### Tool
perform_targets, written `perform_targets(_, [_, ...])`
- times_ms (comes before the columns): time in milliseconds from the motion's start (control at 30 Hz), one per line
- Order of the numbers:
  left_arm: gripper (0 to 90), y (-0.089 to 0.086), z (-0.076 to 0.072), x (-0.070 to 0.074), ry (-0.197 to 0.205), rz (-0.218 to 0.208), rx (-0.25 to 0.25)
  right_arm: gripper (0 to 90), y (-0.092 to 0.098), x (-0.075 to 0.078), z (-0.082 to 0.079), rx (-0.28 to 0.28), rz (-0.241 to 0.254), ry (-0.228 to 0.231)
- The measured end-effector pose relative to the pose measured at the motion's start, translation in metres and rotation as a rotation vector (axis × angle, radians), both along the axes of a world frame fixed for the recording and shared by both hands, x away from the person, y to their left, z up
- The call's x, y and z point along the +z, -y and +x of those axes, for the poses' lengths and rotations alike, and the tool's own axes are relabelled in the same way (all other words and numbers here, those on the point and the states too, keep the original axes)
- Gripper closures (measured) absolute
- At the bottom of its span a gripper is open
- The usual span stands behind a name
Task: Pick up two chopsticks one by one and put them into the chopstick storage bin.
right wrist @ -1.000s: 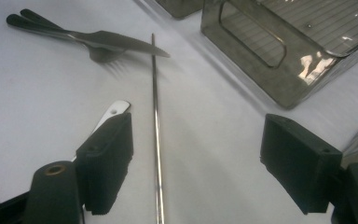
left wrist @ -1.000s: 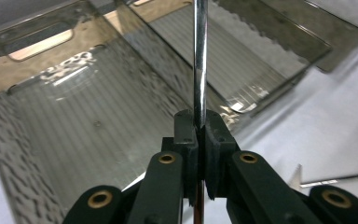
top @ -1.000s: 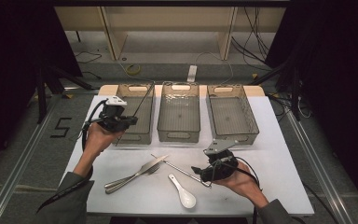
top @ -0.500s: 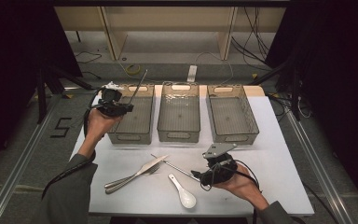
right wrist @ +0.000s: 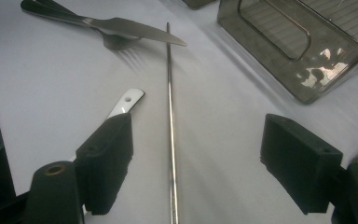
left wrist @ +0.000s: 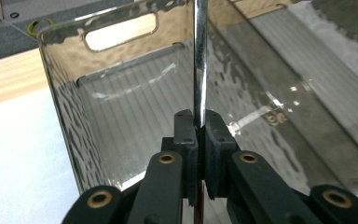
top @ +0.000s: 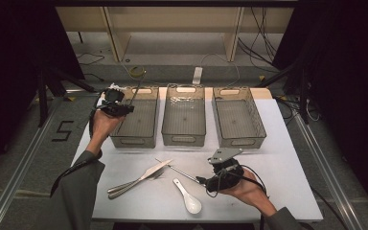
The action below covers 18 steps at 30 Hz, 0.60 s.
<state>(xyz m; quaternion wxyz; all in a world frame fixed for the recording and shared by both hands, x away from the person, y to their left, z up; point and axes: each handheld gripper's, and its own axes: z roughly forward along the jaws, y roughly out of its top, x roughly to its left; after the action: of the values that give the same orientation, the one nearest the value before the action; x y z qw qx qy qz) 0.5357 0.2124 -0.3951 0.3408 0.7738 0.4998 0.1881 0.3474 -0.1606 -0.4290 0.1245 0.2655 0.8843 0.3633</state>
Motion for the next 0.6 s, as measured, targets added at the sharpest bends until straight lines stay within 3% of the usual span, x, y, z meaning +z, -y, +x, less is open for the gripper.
perform_targets(167, [84.5,-0.002,0.003,-0.008,-0.026,-0.014,0.025,26.2,0.0,-0.001,0.0,0.003,-0.002,-0.003])
perform_targets(300, [84.0,0.0,0.005,-0.014,-0.049,0.001,0.032,26.2,-0.001,-0.002,0.0,0.005,-0.005,-0.006])
perform_targets(367, [74.0,0.001,0.006,-0.015,-0.056,-0.01,0.043,26.2,-0.001,-0.002,0.0,0.006,-0.005,-0.007])
perform_targets(467, [58.6,0.003,0.004,-0.012,-0.062,0.008,0.048,26.2,-0.001,-0.002,0.0,0.006,-0.006,-0.008])
perform_targets(600, [43.9,0.002,-0.004,-0.002,-0.06,-0.037,0.052,26.2,0.0,-0.001,0.001,0.006,-0.012,-0.009])
